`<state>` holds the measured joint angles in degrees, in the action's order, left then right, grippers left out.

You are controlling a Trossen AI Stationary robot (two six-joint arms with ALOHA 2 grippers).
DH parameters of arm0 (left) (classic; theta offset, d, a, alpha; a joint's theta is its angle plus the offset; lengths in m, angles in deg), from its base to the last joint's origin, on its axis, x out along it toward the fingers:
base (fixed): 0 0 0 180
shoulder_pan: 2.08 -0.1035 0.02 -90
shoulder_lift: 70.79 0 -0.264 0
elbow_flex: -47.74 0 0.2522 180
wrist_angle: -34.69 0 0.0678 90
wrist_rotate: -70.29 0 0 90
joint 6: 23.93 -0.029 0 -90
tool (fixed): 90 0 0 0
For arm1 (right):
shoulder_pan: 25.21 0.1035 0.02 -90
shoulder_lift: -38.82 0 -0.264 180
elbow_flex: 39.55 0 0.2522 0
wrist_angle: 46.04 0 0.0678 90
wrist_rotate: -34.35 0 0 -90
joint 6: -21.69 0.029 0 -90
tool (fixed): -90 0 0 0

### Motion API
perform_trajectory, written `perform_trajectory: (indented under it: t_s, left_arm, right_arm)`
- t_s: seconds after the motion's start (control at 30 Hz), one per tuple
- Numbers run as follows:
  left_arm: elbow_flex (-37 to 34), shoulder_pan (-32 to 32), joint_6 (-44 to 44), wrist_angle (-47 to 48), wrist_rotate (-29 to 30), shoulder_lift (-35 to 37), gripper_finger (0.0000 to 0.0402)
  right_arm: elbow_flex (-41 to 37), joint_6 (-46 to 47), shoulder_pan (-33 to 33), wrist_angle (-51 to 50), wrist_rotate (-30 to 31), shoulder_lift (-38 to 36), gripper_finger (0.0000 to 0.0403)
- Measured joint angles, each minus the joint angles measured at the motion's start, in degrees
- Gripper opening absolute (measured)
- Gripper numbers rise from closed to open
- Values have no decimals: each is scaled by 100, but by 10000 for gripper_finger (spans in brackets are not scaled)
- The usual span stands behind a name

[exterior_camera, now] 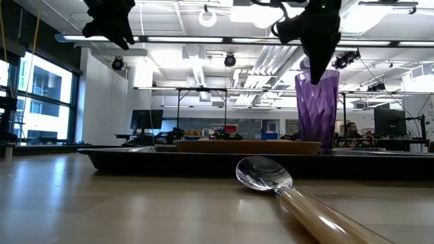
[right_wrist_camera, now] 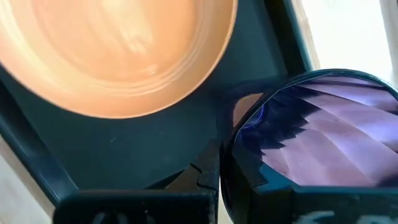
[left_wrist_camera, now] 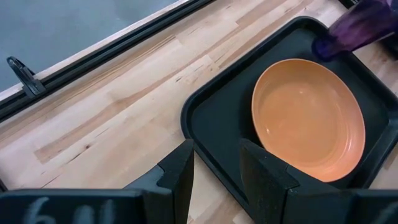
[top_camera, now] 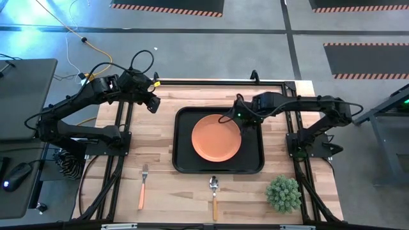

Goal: Pick and place plate/cup/fork/spoon on tray
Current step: Put the purple cup on the black tray to the top right of the orange plate

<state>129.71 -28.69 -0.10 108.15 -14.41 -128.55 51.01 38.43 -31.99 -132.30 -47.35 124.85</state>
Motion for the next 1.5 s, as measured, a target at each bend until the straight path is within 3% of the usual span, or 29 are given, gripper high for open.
perform_trajectory:
  t_s: [0.43,0.77,1.2,1.5]
  left_arm:
    - [0,0,-187,1,2,0,117]
    - [0,1,-249,1,2,0,117]
    - [0,2,-304,1,1,0,117]
    - [0,2,-303,1,0,0,117]
  right_arm:
    - [-2,748,-234,93,-22,-1,0]
    - [-106,759,-594,212,-40,28,0]
    - [-389,842,-558,438,-210,49,1]
    - [-391,831,-558,467,-182,49,32]
